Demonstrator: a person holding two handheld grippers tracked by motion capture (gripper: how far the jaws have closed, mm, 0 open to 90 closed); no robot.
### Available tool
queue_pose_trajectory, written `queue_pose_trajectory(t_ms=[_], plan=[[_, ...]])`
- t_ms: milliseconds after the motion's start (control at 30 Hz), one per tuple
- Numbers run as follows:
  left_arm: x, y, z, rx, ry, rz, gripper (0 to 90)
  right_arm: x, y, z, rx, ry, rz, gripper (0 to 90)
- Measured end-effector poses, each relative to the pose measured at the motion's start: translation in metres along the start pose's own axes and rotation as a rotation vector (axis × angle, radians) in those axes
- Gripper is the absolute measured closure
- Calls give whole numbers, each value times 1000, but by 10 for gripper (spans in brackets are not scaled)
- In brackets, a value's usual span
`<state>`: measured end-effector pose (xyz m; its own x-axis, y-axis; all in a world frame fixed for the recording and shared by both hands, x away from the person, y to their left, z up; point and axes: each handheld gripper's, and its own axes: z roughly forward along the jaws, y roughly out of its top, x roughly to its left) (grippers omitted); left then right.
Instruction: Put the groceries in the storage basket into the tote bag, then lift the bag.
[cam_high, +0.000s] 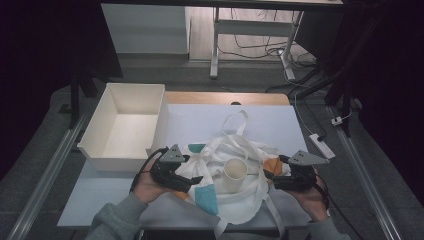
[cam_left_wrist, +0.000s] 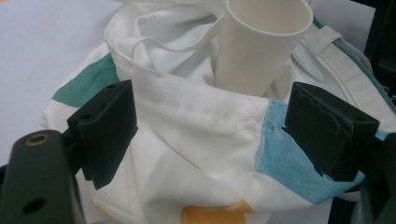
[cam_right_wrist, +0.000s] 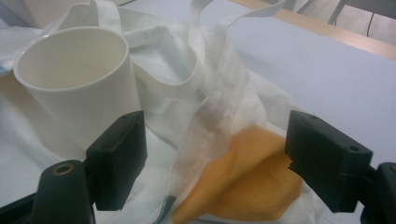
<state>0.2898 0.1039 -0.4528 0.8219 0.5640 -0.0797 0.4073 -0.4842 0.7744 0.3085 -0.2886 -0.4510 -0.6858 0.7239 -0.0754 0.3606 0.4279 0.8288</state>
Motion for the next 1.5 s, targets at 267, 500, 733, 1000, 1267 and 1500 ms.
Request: queue_pose_trajectory(t_ms=[267, 500, 733, 1000, 1267, 1500], plan=[[2, -2, 12, 34, 3, -4, 171, 0, -3, 2, 7, 0, -1, 212], [0, -1, 22, 61, -5, -1, 151, 0, -2, 2, 7, 0, -4, 213], [2, 12, 38, 56, 54, -43, 130, 0, -2, 3, 10, -4, -3, 215], [6, 20, 57, 120, 101, -75, 142, 2, -4, 4, 16, 0, -6, 215], [6, 11, 65, 154, 89, -64, 389, 1, -3, 5, 21, -10, 1, 217], [5, 2, 61, 167, 86, -23, 709, -2, -4, 13, 72, -14, 40, 259]])
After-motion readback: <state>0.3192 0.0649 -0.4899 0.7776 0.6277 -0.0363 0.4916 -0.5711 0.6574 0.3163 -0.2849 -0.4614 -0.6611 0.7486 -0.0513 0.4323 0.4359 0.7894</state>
